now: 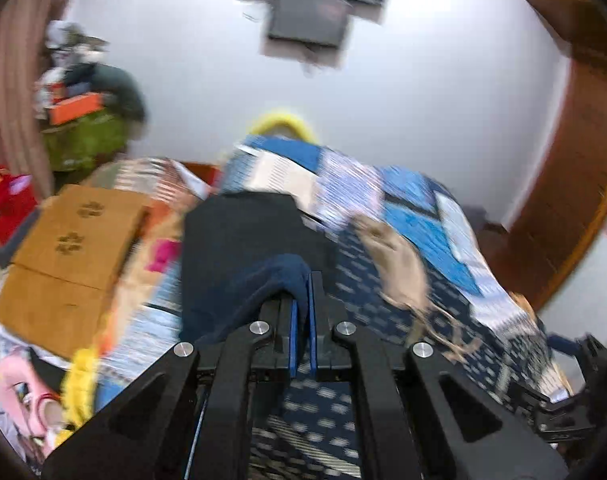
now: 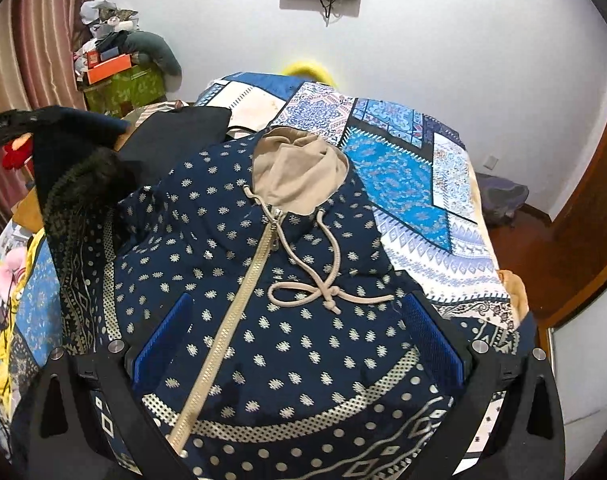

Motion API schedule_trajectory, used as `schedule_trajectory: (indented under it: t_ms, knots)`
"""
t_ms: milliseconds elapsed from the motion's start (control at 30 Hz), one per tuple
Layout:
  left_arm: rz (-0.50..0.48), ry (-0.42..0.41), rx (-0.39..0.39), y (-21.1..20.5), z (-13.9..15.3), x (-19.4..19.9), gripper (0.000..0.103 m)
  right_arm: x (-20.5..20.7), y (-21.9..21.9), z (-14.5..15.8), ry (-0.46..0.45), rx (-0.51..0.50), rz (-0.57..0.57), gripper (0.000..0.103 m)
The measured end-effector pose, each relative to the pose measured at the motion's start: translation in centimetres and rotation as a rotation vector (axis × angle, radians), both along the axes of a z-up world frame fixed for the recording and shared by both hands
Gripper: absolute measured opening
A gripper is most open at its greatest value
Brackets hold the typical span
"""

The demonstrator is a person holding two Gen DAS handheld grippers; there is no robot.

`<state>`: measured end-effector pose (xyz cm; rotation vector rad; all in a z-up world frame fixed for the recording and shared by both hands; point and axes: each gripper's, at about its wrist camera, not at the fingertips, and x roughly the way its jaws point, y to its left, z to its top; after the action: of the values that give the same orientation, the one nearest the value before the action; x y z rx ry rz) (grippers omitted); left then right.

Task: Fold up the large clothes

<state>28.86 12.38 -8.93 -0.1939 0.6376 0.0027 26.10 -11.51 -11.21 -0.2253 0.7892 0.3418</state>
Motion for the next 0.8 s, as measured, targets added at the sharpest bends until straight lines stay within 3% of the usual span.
schedule_trajectory:
  t_ms: [300,467,633,700,767,800]
  knots:
    - [-0.229,0.234,0.019,-10.3,-7.2,2.2,0.003,-0.7,-2.1,-0.3,-0.001,-0.019,-0.019,0.103]
    - [-0.298,0.388,0.036,-12.6,-11.9,2.2,0.003,-1.0,-2.8,-0.8,0.006,-0.030,-0.023,0.103]
    - [-0.340,0.507,0.047,-13.3,-14.2,2.0,0.008,-1.1,-2.9,-1.1,0.016,-0.033,-0.021,0.103]
    - [-0.352,0.519,0.061,-13.2,-14.1,1.5,0.012,-1.2,-2.8,-1.1,0.015,-0.037,-0.017,0.103]
    - [-0.352,0.506,0.087,-12.8,-13.4,0.8,0.036,-1.3,-2.5,-1.0,0.010,-0.045,-0.013,0.103]
    - [-0.347,0.485,0.096,-12.3,-12.6,0.4,0.043,-1.3,-2.2,-0.8,0.005,-0.046,-0.007,0.103]
